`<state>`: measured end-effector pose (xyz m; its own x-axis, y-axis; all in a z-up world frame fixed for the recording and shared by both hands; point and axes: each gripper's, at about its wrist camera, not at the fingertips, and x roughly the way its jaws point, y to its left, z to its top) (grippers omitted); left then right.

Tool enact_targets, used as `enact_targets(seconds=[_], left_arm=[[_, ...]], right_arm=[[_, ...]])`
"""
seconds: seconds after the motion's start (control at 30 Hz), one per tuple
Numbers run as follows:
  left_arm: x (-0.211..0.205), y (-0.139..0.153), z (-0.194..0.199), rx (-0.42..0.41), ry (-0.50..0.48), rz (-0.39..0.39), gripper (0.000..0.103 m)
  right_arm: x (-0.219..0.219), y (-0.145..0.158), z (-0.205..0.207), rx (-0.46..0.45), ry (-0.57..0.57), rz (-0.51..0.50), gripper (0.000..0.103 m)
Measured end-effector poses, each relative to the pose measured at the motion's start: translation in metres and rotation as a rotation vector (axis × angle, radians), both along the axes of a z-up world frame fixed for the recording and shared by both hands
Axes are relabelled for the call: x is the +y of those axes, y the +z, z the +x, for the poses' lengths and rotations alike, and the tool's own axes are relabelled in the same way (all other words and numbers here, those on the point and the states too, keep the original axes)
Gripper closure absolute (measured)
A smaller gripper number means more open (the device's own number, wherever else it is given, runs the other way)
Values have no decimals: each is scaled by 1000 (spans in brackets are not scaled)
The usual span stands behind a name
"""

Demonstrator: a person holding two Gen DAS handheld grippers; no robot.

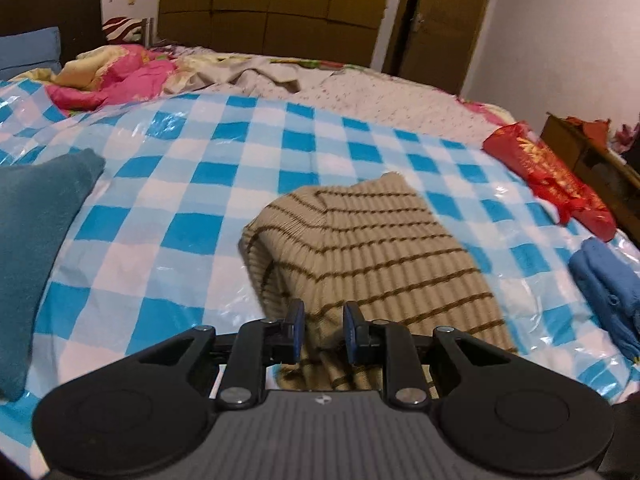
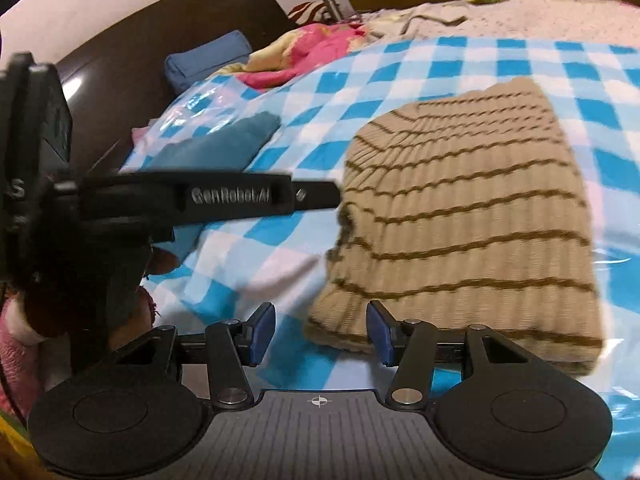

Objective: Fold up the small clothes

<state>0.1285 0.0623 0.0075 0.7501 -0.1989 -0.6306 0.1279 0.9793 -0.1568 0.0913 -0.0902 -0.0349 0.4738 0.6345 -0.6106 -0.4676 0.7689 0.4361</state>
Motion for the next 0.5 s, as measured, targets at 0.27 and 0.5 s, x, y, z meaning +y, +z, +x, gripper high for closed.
enact_targets(seconds=[0.27, 0.5], left_arm=[[-9, -32, 19, 107, 2, 84, 65], [-3, -31, 4, 114, 30, 141, 63]], right_arm=[[7, -6, 1, 16, 17, -4, 52], [8, -10, -2, 37, 30, 15, 52]])
